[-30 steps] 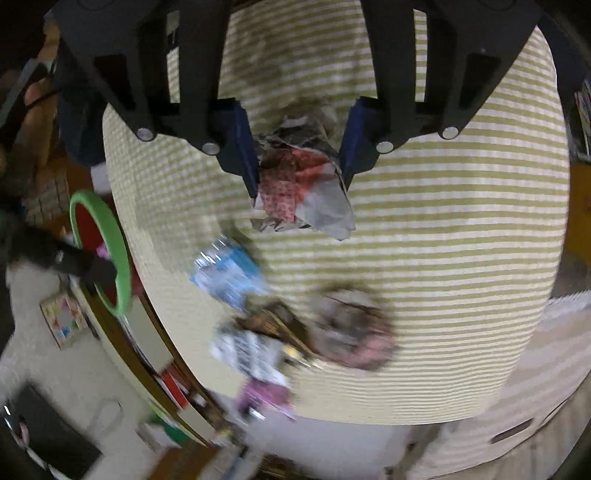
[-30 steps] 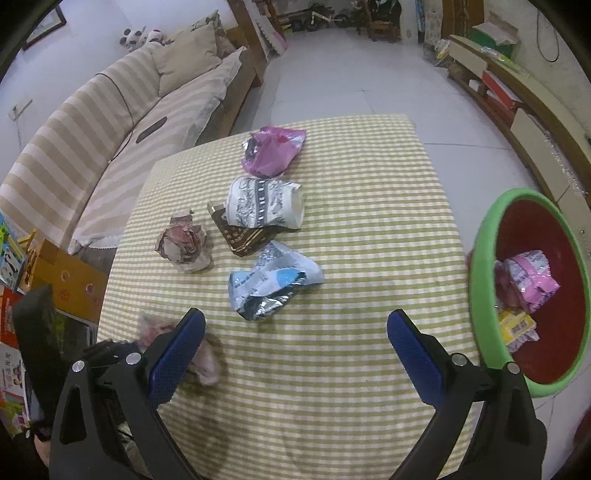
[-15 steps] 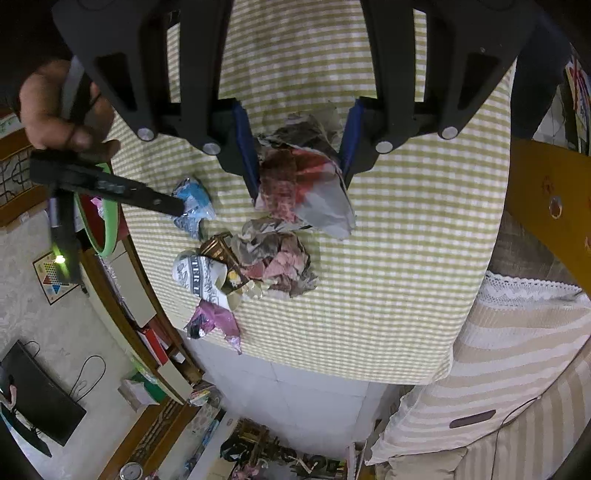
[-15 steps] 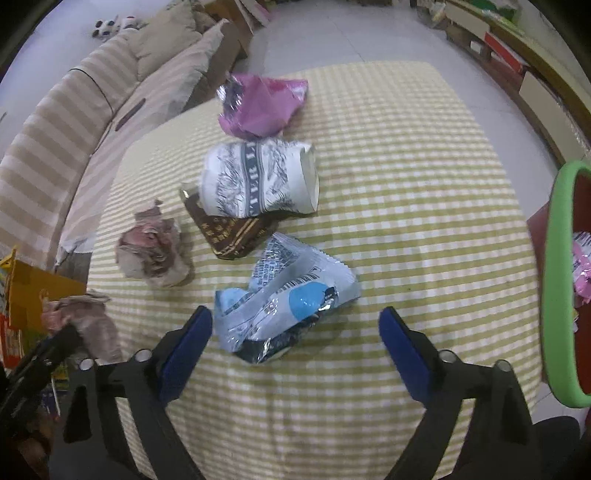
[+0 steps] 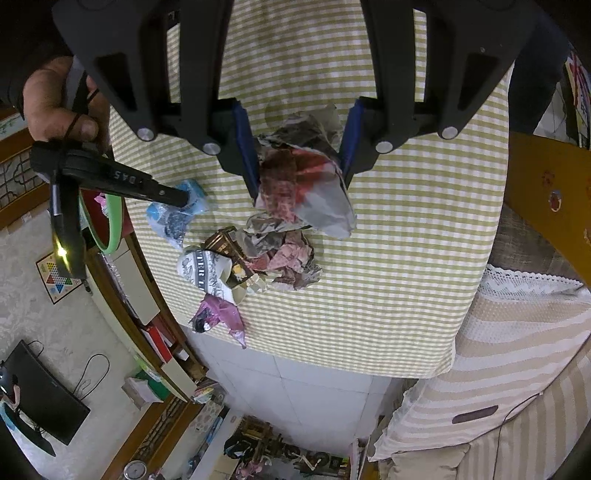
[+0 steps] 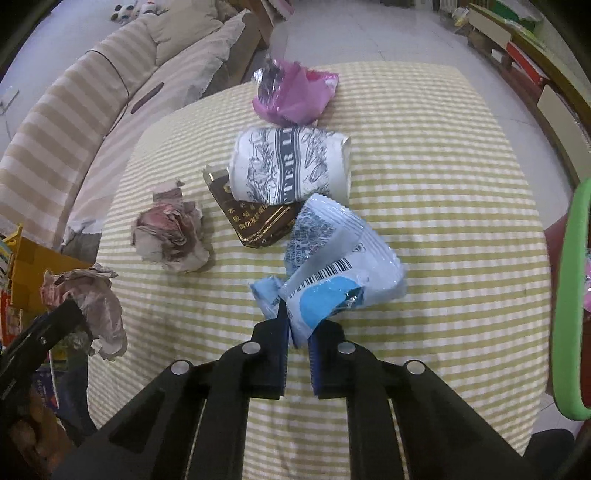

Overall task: Collect trash
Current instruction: 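Grasp the crumpled red-white paper with the left tool while the right tool grasps the blue-white wrapper, then carry the paper and blue-white wrapper over the bucket and open both tools, then move both tools back over the table toward the remaining items, then grasp the crumpled pink paper with the left tool while the right tool grasps the white cup, then carry the pink paper and white cup over the bucket and open both tools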

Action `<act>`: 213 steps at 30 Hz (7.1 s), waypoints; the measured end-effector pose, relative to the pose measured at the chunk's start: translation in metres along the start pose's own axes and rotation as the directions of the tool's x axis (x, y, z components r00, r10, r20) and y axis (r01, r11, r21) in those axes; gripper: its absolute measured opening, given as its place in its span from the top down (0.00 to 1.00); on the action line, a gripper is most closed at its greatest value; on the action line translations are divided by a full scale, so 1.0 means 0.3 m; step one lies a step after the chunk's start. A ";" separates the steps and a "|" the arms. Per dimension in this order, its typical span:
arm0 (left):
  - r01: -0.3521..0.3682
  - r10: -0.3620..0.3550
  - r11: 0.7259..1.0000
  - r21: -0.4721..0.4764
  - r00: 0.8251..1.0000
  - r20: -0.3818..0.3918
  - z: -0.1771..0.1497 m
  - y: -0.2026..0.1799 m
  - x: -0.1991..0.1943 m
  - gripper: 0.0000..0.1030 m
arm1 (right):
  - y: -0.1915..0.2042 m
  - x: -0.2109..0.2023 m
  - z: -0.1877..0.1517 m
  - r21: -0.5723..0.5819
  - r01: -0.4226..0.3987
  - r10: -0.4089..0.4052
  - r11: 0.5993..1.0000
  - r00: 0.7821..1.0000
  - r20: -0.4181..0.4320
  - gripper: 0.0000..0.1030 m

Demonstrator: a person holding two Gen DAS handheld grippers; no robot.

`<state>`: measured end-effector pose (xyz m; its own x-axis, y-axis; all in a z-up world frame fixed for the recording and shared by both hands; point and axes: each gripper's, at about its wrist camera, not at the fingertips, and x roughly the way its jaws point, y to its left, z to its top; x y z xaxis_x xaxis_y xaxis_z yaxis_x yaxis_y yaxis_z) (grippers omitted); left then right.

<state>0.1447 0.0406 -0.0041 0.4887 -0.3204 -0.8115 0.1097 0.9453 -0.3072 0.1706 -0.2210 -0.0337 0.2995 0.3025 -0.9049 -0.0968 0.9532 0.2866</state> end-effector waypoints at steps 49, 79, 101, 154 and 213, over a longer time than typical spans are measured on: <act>0.252 -0.259 0.878 0.406 0.965 -0.039 0.080 -1.014 0.042 0.62 | -0.728 -0.688 -0.238 0.322 0.080 -0.194 0.943 0.922 0.337 0.92; 0.308 -0.263 0.842 0.442 0.951 -0.163 0.069 -1.298 0.295 0.27 | -0.952 -0.607 -0.256 0.411 0.047 -0.177 0.910 0.942 0.284 0.60; 0.181 -0.187 0.924 0.336 0.982 -0.014 0.133 -1.088 0.126 0.05 | -0.785 -0.667 -0.226 0.347 0.108 -0.227 0.932 0.918 0.326 0.09; -0.042 0.042 0.999 0.030 0.999 0.023 0.124 -0.129 0.044 0.05 | -0.020 -0.155 0.091 -0.003 0.002 -0.001 1.000 0.978 0.209 0.07; -0.071 0.067 0.996 0.049 0.995 0.070 0.079 -0.208 -0.056 0.70 | -0.091 -0.363 0.000 -0.023 -0.113 0.115 0.993 0.949 0.293 0.79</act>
<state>0.1502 -0.0116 0.0406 0.5548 -0.2510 -0.7932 0.1172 0.9675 -0.2241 0.1406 -0.2801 0.0571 0.5517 0.3972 -0.7334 -0.1516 0.9124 0.3801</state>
